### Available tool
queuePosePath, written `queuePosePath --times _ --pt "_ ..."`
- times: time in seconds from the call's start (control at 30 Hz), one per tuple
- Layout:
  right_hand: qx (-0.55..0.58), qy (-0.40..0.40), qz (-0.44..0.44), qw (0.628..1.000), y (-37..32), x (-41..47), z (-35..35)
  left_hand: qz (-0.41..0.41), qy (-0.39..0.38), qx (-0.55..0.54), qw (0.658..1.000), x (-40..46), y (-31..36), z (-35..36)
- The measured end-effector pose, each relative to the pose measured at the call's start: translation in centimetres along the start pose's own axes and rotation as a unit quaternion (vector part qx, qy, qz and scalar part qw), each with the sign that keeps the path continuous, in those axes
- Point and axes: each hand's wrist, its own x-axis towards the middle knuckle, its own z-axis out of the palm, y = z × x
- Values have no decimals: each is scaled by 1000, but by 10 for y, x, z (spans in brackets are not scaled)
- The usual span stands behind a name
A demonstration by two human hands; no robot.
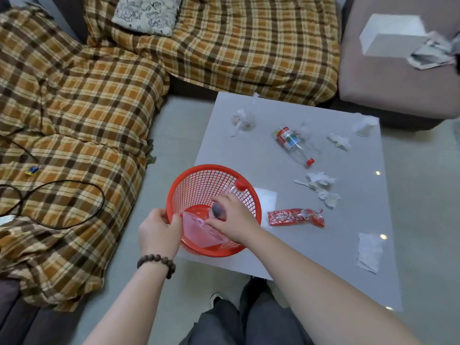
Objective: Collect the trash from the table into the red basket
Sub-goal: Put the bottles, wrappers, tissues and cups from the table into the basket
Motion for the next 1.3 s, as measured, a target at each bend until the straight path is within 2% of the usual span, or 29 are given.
queuePosePath --times 0.13,0.27,0.43,0.7,0.87,1.03,1.1,1.17,1.3 --pt "25 94 32 995 45 -34 -30 -3 -3 10 1000 -1 0 11" --pt "1 112 118 987 117 -59 -57 -20 10 18 1000 -9 3 26" --pt "-51 40 168 984 208 -67 -74 -47 46 30 997 -32 15 53" --pt "-117 -58 111 985 297 -20 -77 -117 148 55 980 -88 30 103" --pt "-228 -180 55 955 327 8 -67 -147 191 46 969 -116 30 125" --pt "-282 -224 63 931 343 13 -58 -167 197 38 965 -130 27 129" --pt "-312 -203 48 927 350 11 -56 -177 190 25 965 -134 29 132" --pt "-330 -146 23 932 356 8 -53 -182 186 12 966 -137 30 136" --pt "-242 -99 57 964 360 0 -57 -186 185 19 965 -143 33 141"
